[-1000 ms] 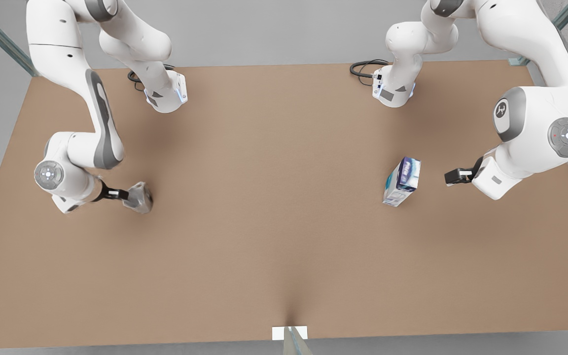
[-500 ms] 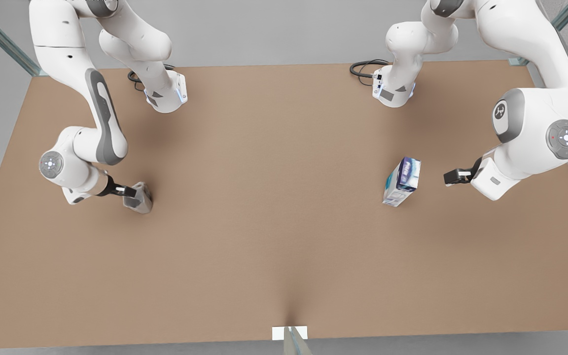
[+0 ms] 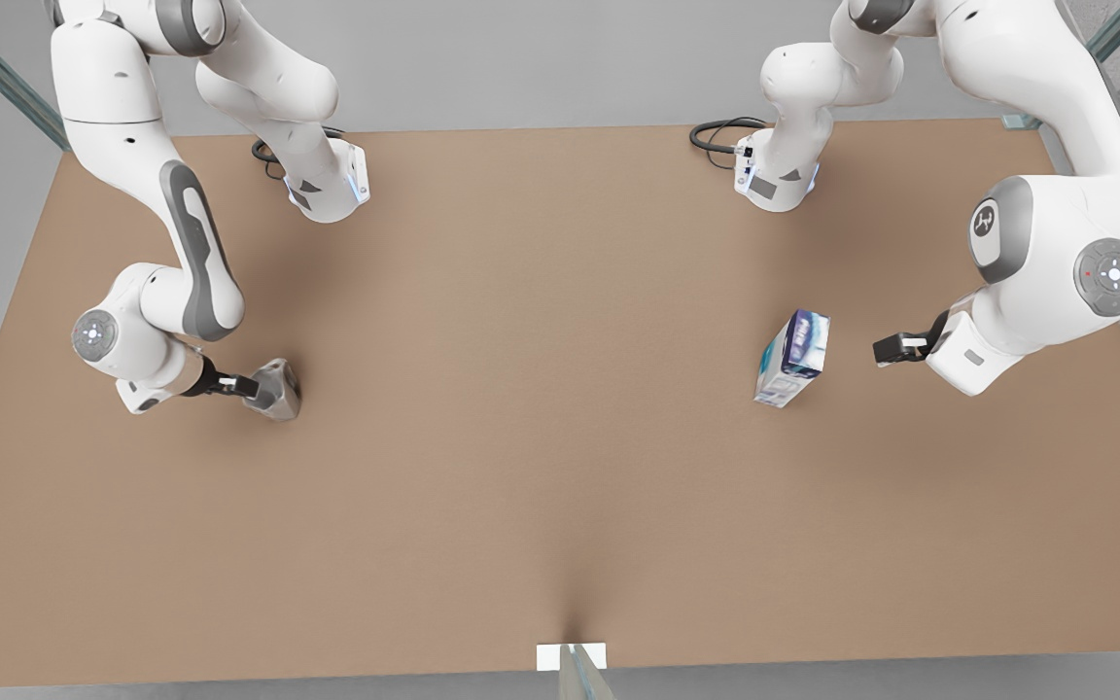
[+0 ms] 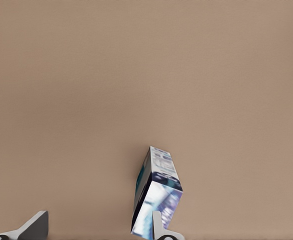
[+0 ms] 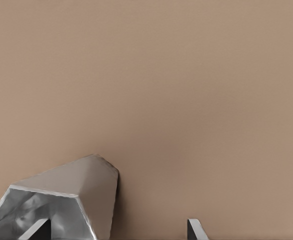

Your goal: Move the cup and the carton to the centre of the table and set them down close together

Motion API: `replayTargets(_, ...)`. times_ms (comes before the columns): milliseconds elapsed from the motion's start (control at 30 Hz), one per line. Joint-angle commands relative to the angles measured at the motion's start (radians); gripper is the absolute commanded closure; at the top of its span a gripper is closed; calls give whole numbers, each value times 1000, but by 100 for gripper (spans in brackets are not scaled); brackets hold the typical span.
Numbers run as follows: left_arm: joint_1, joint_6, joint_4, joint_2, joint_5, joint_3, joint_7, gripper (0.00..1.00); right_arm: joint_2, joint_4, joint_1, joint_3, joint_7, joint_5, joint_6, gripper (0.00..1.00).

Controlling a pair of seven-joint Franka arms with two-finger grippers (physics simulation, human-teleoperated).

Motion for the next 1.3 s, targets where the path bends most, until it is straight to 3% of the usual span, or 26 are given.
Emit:
replayTargets(0,1,0,0,0,0,0,-1,0,0,0,2,0,0,0,0,0)
replayTargets(567,-2,-5,-12,0,0,0,-2,0,101,-9,26,2,-18,92,41,1)
replayTargets(600,-1,-5,-12,0,0,0,-2,0,101,-9,26,2,-20,92,41,11)
replayTargets(667,-2,-5,-12,0,0,0,-2,0,107,-9,26,2,-20,92,41,48)
replayTargets(733,-1,-5,-12,0,-1,0,-2,0,107,-8,32,5,-21,92,41,79)
replayTargets(1067,-2,-8,-12,0,0,0,-2,0,94,-2,42,6,-29,83,21,79)
replayTargets(1267,-2,-8,-12,0,0,0,-2,0,71,27,49,11,-29,81,-97,79)
